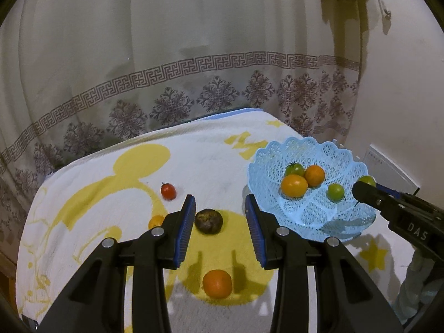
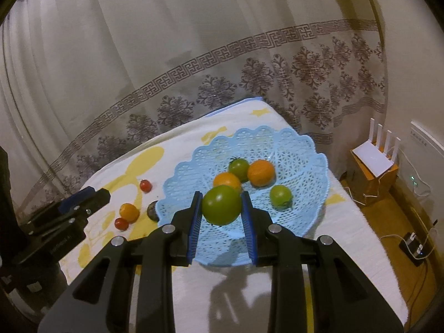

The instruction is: Organize fruits

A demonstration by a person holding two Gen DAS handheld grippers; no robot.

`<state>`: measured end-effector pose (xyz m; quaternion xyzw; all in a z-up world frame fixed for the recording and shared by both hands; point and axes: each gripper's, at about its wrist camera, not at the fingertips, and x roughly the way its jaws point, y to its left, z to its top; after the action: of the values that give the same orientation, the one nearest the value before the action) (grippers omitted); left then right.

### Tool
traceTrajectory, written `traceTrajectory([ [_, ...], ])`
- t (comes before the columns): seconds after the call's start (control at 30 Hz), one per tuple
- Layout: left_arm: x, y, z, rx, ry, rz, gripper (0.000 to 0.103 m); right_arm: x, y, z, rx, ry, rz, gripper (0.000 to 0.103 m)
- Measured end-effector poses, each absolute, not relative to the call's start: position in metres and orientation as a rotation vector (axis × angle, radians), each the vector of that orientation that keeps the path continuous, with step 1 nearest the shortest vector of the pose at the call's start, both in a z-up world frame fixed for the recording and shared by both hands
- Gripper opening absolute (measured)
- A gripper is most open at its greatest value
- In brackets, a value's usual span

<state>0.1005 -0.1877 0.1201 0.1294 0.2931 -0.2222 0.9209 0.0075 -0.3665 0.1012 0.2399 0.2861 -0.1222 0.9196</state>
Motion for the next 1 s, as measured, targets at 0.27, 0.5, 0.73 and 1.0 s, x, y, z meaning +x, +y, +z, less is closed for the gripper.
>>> traceTrajectory([
  [0.27, 0.110, -0.159, 0.107, 0.191, 0.712, -0.448, 0.056, 0.012, -0.373, 0.091, 0.522, 0.603, -0.252, 0.029],
  [0.5, 0.098, -0.139, 0.079, 0.179, 0.797, -0.446, 0.061, 0.020, -0.366, 0.086, 0.524, 0.618, -0.243, 0.029],
  [0.73, 0.093, -0.142, 0.057, 0.177, 0.859, -0.467, 0.061, 0.016, -0.371, 0.087, 0.547, 0.593, -0.264, 0.054],
  [1.0, 0.093, -0.151, 0.043, 0.193, 0.884, -0.491, 0.061, 0.010, -0.376, 0.086, 0.567, 0.582, -0.277, 0.060],
])
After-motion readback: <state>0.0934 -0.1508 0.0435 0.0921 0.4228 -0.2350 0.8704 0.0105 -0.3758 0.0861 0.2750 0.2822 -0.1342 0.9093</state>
